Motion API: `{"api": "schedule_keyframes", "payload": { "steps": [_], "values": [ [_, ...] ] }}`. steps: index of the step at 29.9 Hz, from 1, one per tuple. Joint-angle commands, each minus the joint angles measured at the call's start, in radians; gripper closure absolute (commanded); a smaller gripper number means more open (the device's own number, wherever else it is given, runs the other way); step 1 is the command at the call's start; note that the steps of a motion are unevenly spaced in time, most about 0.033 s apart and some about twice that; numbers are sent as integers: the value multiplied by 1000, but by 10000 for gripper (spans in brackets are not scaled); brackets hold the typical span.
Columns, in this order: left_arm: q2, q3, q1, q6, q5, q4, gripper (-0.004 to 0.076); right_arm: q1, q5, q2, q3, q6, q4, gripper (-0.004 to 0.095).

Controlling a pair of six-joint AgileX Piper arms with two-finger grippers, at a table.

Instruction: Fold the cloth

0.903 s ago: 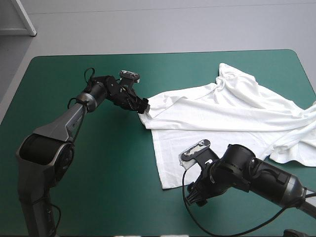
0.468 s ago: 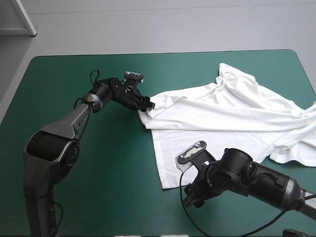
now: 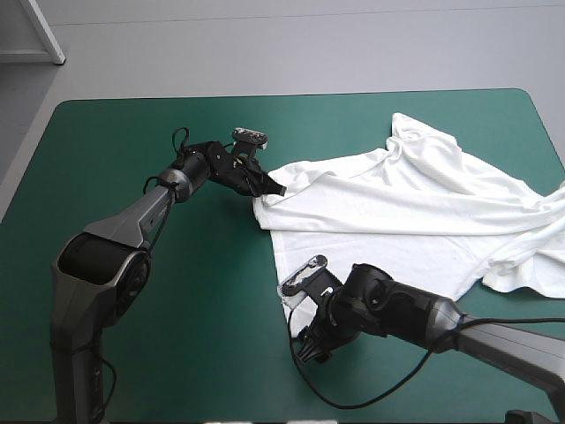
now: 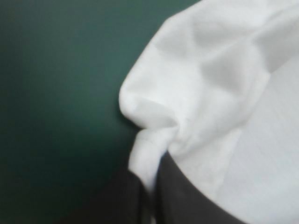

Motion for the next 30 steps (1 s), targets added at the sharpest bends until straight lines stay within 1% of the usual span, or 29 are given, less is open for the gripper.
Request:
{"api": "schedule_keyframes", "payload": {
  "steps": [1, 5, 8, 10, 12, 14, 17, 18, 19, 24, 26, 30],
  "values": [
    [-17, -2, -12, 3, 45, 11, 734, 4, -96, 25, -21, -21, 7, 171],
    [-17, -2, -11, 3, 45, 11, 734, 23, -150, 87, -21, -23, 6, 171],
    [-17, -2, -11, 3, 45, 11, 734, 43, -158, 128, -21, -21, 4, 172],
    [-17, -2, -11, 3, 45, 11, 734, 53, -156, 156, -21, -16, 4, 210],
    [-17, -2, -11, 3, 45, 11, 734, 57, -158, 181, -21, -9, -3, 320],
    [-17, -2, -11, 3, 41, 11, 734, 57, -158, 196, -21, -3, -18, 480],
    [-17, -2, -11, 3, 37, 11, 734, 57, -158, 200, -21, 39, -77, 838],
    [-19, -2, -11, 3, 36, 11, 734, 57, -158, 200, -21, 60, -101, 926],
    [-21, -2, -11, 3, 34, 11, 734, 57, -158, 200, -21, 90, -129, 911],
    [-57, -2, -11, 3, 9, 11, 734, 57, -129, 163, -21, 234, -282, 926],
    [-95, -5, -11, 3, -9, 11, 734, 57, -97, 122, -23, 280, -346, 926],
    [-197, -39, -11, -8, -27, 7, 734, 57, 17, -7, -40, 356, -470, 926]
  ]
}}
